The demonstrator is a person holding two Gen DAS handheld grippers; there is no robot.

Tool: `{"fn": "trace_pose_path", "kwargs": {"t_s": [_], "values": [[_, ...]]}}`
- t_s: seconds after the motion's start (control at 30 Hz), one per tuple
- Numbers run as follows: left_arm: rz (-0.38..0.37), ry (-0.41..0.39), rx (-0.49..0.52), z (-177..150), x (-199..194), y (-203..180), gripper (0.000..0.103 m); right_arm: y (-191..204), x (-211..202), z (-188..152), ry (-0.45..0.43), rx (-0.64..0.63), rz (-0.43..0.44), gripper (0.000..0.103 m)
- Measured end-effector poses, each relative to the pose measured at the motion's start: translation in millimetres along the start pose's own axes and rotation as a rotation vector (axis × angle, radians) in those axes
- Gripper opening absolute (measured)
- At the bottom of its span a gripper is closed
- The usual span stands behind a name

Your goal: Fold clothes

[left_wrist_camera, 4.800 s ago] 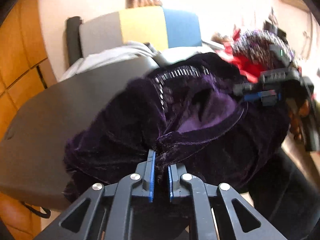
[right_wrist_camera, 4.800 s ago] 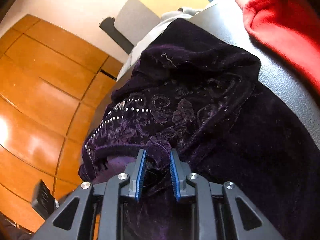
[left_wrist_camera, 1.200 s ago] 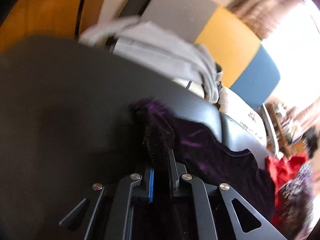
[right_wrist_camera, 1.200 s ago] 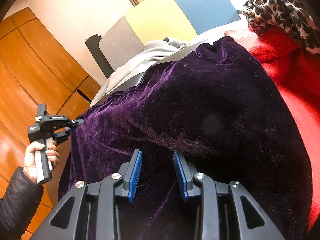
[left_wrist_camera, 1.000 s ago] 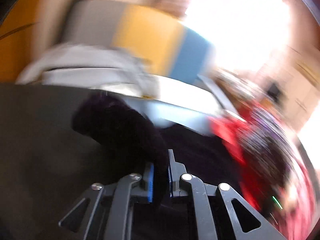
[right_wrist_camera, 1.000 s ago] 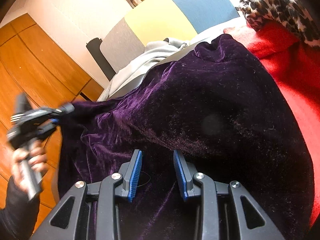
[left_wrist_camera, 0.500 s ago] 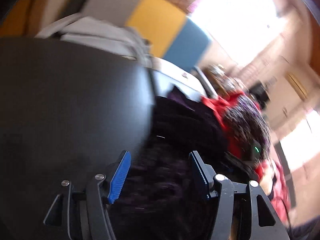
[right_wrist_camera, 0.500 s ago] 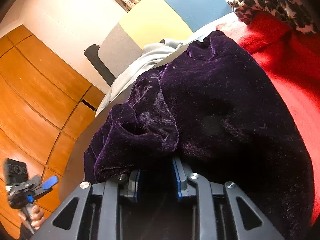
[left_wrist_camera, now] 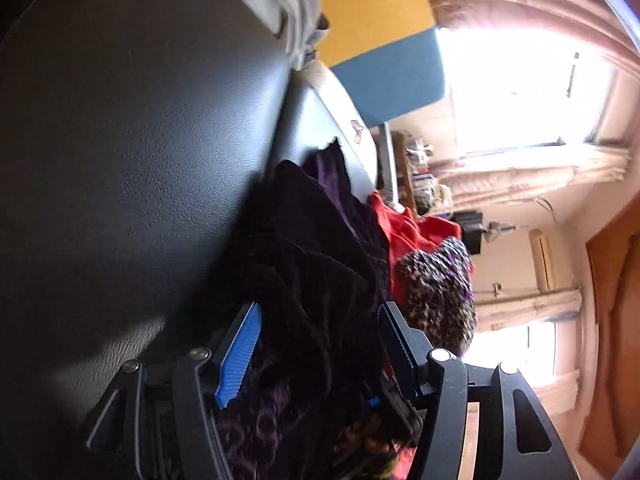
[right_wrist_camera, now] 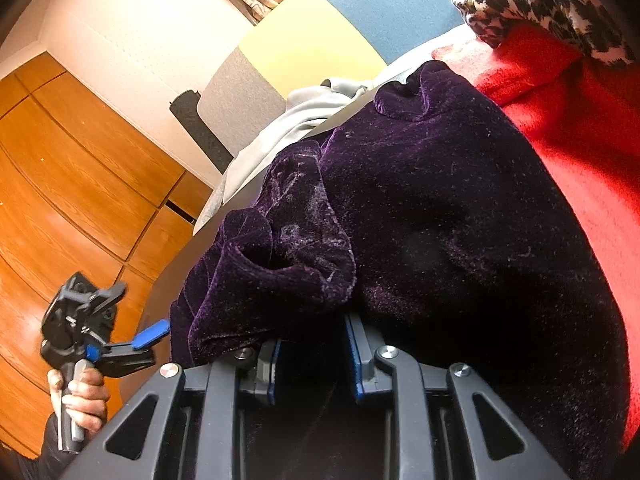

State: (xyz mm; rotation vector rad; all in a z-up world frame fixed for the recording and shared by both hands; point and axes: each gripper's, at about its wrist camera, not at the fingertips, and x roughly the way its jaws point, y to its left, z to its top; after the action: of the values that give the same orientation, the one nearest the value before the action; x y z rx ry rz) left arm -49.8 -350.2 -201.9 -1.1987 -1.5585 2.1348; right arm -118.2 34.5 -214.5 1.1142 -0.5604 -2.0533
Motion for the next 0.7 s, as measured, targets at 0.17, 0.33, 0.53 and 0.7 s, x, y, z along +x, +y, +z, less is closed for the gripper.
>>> {"fn": "trace_pose_path", "kwargs": {"t_s": [0.17, 0.33, 0.53, 0.7], "values": [[0.026, -0.019, -0.088, 8, 25, 6, 0.050, -1, 0, -1, -0.002, 0.003, 0.008, 0.025], [0.048, -0.141, -0.095, 18, 15, 3, 0.005, -1, 1, -1, -0.001, 0.002, 0.009, 0.025], [0.053, -0.370, 0.030, 5, -32, -27, 0.004, 0, 1, -1, 0.003, 0.000, 0.009, 0.025], [0.109, -0.566, 0.403, -49, -106, -93, 0.004, 2, 3, -1, 0.014, -0.014, 0.021, 0.025]]}}
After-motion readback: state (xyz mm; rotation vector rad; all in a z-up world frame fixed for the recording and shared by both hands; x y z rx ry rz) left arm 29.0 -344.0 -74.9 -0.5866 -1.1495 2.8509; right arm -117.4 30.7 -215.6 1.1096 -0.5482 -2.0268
